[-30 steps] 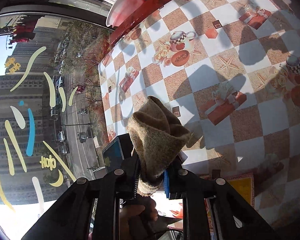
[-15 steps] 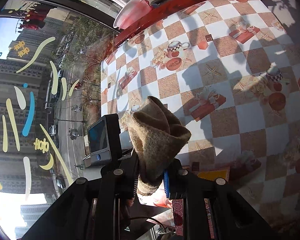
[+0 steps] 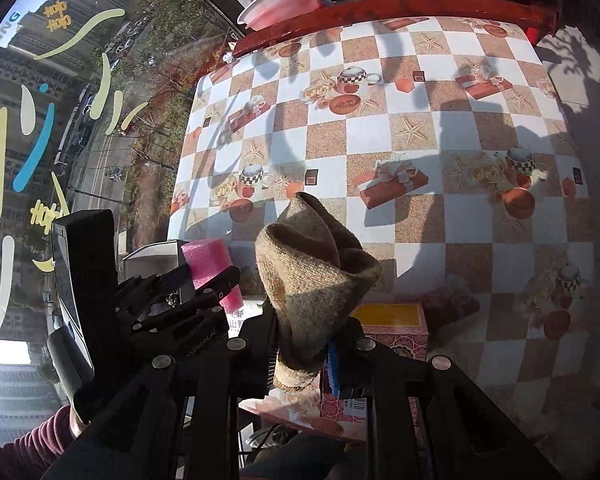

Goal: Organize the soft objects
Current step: 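Grasp the pink foam sponge with the left gripper while the right holds the beige hat, then lift the pink sponge and beige hat and carry both over the white box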

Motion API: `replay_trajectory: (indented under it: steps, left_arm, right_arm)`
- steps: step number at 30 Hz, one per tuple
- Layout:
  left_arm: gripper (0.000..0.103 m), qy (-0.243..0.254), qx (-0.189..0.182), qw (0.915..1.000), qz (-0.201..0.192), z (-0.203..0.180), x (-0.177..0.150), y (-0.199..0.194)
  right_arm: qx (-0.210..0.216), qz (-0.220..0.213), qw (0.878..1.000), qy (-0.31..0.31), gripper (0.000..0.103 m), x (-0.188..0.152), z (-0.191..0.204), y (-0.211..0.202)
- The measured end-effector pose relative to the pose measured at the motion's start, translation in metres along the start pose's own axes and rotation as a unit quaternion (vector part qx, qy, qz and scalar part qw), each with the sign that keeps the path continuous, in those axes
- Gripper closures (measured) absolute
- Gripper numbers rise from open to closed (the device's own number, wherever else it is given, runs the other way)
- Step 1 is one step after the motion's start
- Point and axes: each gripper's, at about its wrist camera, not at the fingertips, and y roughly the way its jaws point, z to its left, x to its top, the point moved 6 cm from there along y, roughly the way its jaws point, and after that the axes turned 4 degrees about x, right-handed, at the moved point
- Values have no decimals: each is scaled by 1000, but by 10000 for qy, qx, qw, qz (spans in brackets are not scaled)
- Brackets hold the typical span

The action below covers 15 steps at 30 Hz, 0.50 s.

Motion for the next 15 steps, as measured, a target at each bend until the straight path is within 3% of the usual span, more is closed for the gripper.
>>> replay_trajectory:
  steps: [7, 15]
  left_arm:
    - [56, 57, 0, 10000, -65, 18, -37, -19]
    - [56, -17, -36, 9999, -105, 38, -76, -34]
  right_arm:
    - [-267, 500, 9978, -345, 83, -40, 22, 16]
    - [-271, 895, 9947, -428, 83, -76, 45, 37]
